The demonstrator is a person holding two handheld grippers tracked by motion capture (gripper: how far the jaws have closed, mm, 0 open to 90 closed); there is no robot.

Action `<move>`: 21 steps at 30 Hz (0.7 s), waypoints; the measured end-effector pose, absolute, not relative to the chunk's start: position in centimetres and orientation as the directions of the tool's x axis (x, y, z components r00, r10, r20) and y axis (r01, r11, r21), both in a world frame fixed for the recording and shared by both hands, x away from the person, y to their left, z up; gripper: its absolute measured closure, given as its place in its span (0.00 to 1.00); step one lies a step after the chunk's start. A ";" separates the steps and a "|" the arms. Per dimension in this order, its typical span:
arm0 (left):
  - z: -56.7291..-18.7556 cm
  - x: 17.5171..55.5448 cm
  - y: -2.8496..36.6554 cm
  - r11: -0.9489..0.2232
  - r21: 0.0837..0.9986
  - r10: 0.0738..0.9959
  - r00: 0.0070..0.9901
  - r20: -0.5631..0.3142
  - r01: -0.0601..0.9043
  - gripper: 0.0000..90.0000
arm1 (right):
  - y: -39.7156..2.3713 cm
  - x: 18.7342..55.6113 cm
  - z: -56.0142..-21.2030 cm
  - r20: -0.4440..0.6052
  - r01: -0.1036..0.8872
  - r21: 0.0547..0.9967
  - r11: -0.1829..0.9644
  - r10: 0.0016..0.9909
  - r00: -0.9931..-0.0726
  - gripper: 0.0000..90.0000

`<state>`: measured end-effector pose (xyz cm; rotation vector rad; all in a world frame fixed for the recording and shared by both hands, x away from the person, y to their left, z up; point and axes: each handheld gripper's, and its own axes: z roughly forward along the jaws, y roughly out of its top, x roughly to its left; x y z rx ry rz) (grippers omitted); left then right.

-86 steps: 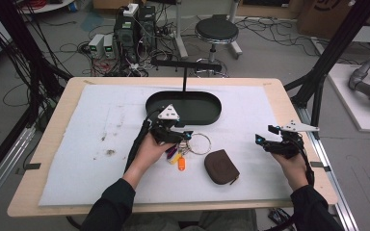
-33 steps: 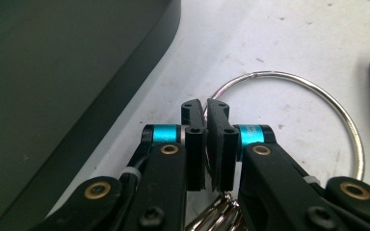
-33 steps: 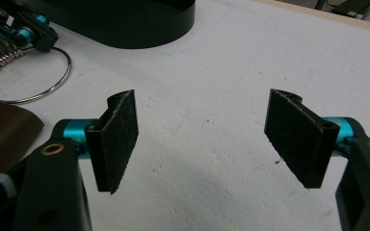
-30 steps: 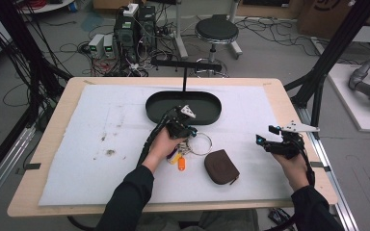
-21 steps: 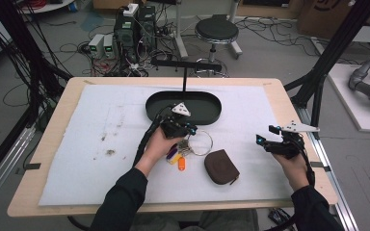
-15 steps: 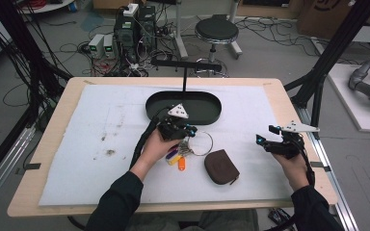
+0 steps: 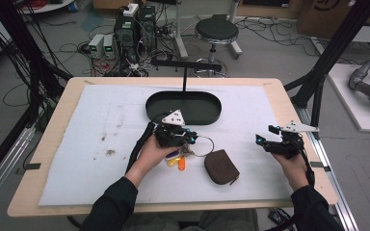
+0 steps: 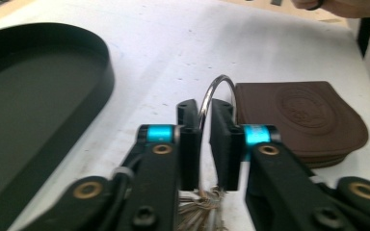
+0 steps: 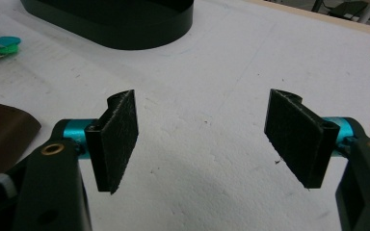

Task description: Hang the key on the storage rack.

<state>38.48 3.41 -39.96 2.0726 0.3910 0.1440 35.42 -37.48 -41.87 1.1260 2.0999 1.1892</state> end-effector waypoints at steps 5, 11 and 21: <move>-40.1 38.5 3.4 -0.470 0.857 0.315 0.947 -0.062 0.213 0.87 | -37.5 35.5 -41.9 -0.007 0.424 0.859 0.287 0.835 -0.551 0.31; -40.5 38.4 3.2 -0.522 0.827 0.282 0.957 -0.065 0.209 0.85 | -37.5 35.4 -41.9 -0.009 0.423 0.859 0.290 0.833 -0.553 0.31; -40.3 38.4 3.6 -0.492 0.846 0.272 0.959 -0.077 0.207 0.95 | -37.5 35.4 -41.9 -0.005 0.424 0.859 0.285 0.835 -0.551 0.31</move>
